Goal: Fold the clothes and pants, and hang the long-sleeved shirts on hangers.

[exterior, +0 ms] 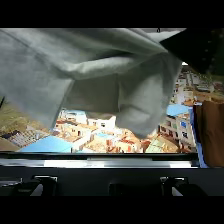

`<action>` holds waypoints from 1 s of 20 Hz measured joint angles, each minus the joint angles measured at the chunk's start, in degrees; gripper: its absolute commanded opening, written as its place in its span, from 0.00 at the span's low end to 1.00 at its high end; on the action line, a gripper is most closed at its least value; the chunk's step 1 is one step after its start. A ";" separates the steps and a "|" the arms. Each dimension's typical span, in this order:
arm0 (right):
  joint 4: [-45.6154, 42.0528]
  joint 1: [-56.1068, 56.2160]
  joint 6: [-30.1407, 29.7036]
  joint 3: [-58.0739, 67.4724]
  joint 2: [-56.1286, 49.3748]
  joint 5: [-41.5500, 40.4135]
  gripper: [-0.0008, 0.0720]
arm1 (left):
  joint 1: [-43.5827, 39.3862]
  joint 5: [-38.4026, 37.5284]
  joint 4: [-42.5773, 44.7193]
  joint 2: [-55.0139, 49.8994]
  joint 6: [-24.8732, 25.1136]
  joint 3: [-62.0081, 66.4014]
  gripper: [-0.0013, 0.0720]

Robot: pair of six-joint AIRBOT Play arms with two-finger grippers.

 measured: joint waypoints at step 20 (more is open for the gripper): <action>-5.42 8.28 6.95 -16.17 -44.48 -9.22 0.87 | 1.01 -7.28 7.91 -26.25 -6.38 -41.35 0.06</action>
